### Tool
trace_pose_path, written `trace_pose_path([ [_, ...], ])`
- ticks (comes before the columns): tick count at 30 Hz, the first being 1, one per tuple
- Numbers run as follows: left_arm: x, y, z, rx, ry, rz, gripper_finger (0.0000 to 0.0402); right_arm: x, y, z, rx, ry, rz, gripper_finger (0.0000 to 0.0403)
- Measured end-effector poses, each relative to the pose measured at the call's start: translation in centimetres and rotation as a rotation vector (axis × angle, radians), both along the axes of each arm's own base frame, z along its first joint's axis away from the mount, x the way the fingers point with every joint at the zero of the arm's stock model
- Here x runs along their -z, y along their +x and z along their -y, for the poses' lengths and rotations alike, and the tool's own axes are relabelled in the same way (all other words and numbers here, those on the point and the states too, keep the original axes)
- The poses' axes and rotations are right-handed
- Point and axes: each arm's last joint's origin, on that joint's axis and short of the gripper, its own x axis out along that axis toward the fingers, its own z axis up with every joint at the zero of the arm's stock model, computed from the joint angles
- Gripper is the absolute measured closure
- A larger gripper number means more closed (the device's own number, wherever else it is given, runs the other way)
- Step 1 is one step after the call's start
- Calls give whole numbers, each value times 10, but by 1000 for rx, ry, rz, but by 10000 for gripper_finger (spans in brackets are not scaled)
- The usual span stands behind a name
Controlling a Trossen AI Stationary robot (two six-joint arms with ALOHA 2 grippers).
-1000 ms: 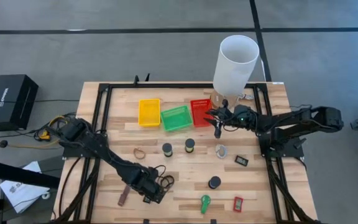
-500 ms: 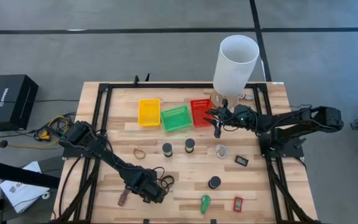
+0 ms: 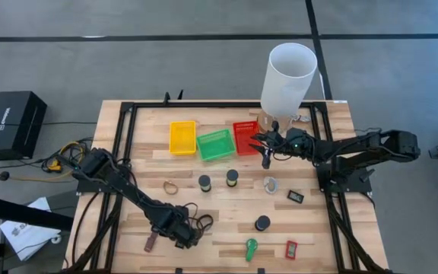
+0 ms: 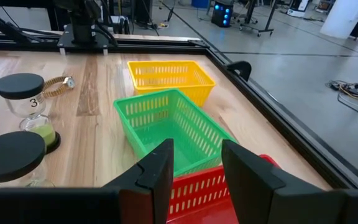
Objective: Pick & Place Office items
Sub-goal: Put the bottom black digital clock into the yellow basket
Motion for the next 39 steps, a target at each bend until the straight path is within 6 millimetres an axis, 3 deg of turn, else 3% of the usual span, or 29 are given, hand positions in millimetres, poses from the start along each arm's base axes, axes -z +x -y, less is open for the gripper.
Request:
trace_pose_path([
  [14,2,-2,-2,-4,15,-15,243,0,0,0,1,1,-4,276],
  [24,-4,-1,-8,20,48,30,229,0,0,0,1,1,-3,276],
  [32,-46,-2,-28,-31,117,193,248,0,0,0,1,1,-3,276],
  [39,-92,-12,-70,-17,288,301,232,0,0,0,1,1,-2,276],
])
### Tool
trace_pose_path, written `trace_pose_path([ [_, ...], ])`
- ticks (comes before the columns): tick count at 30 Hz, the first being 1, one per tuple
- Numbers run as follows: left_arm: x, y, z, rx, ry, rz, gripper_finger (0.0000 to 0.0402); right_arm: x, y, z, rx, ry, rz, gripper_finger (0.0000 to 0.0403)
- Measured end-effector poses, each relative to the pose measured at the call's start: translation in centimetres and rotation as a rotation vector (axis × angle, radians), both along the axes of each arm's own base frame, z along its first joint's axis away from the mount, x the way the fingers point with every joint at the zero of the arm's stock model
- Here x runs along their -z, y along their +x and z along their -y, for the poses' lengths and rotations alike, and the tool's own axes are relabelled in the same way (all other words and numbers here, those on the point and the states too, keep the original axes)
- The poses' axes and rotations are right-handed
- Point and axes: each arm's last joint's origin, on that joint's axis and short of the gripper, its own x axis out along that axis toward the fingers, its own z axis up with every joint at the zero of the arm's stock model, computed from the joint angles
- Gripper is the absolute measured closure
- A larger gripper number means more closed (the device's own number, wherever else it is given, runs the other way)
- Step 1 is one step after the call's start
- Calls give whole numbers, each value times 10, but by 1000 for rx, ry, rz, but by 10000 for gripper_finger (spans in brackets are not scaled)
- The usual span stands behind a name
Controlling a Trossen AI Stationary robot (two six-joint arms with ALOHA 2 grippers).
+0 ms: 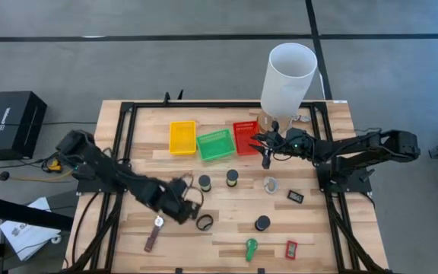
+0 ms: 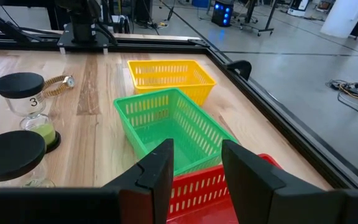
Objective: Pick & Place Office items
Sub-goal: Put the bottom black digital clock into the yellow basket
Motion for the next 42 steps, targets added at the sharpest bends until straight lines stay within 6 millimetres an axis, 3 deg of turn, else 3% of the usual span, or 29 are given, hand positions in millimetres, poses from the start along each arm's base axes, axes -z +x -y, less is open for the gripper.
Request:
trace_pose_path([
  [8,-40,-11,-72,58,259,19,244,0,0,0,0,0,1,276],
  [12,-48,-10,-113,90,376,-15,235,0,0,0,0,-1,4,276],
  [19,-26,-21,-183,51,455,-194,237,0,0,0,1,2,0,276],
  [23,-5,-32,-211,-54,440,-242,239,0,0,0,0,3,-3,276],
  [27,14,-35,-225,-67,471,-207,234,1,0,0,0,4,-7,276],
  [32,22,-29,-236,-17,564,-95,238,1,0,0,0,4,-7,276],
  [42,45,-33,-239,116,692,-74,235,4,-1,-1,0,13,-42,276],
])
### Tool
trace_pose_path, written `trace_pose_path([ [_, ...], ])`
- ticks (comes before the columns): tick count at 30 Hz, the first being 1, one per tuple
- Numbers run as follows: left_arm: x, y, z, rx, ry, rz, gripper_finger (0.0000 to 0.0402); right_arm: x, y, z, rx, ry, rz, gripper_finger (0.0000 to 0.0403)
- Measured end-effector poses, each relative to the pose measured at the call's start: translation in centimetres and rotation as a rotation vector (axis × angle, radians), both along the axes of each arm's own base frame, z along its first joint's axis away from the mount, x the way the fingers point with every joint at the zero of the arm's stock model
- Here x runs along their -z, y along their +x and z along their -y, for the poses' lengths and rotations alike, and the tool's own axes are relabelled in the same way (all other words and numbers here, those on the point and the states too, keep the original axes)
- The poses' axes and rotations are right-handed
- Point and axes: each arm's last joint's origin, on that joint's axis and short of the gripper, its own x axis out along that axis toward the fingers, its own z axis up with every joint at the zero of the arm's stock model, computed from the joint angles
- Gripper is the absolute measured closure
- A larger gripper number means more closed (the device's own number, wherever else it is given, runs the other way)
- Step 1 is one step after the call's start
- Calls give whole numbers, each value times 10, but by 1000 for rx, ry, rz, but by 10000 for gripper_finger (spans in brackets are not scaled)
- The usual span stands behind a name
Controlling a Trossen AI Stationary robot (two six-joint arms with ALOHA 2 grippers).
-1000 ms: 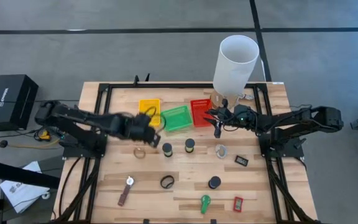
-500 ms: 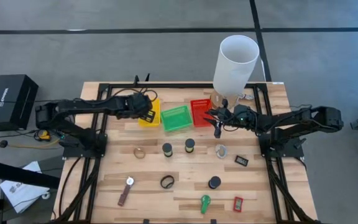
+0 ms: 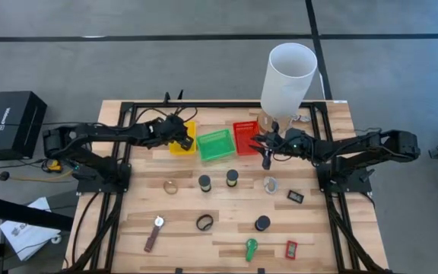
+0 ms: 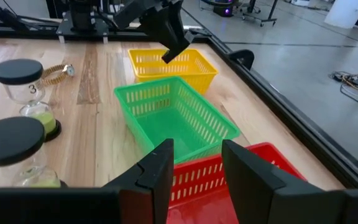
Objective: Pick & Place Office items
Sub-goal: Put the bottom black digital clock into the yellow basket
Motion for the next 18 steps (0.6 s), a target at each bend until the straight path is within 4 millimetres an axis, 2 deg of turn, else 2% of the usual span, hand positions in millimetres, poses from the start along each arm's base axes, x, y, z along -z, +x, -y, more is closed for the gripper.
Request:
trace_pose_path([
  [8,9,0,-1,153,182,-24,235,1,0,0,8,28,-1,276],
  [13,19,-6,2,187,189,-81,235,1,0,0,32,99,22,276],
  [18,29,-16,0,150,192,-118,236,1,0,0,36,112,26,276],
])
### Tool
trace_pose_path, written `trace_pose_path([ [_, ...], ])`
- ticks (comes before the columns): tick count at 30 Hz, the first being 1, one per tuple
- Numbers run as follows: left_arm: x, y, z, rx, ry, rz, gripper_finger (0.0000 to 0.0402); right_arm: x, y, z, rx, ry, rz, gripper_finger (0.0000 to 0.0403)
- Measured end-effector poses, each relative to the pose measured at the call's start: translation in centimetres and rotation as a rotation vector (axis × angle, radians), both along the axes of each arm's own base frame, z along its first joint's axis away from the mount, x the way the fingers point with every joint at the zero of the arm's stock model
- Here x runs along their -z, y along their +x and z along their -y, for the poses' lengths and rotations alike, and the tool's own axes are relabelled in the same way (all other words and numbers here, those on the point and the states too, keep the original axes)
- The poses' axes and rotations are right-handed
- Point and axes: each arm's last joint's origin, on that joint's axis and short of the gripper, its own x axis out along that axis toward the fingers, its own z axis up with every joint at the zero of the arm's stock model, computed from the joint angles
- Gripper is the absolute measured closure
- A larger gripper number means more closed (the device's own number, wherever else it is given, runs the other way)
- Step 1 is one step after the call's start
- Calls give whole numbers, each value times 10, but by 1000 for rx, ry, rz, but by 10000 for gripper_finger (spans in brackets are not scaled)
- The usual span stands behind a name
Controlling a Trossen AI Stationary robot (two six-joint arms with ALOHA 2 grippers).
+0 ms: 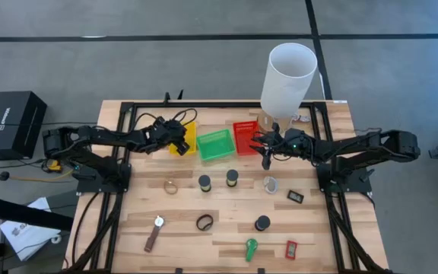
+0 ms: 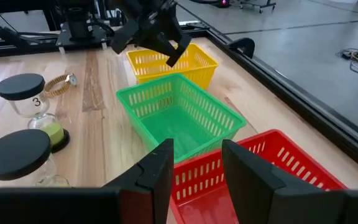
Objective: Pick & Place Office items
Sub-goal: Put the bottom black digital clock into the yellow basket
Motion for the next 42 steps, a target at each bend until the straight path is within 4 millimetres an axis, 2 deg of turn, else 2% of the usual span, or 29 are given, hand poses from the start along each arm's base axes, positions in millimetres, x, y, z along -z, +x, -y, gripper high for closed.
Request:
trace_pose_path([
  [8,-4,-2,-15,-41,25,95,230,0,0,0,-1,0,1,276],
  [13,-5,-2,-19,54,49,62,230,0,0,0,-1,0,1,276],
  [19,-6,-2,-19,85,41,66,229,0,0,0,-2,0,1,276],
  [25,0,-1,-20,116,55,8,229,0,0,1,4,0,2,276],
  [35,20,3,-22,148,28,-95,229,1,0,1,9,11,-3,276],
  [42,19,3,-23,142,35,-88,229,1,-2,6,21,-23,-16,276],
])
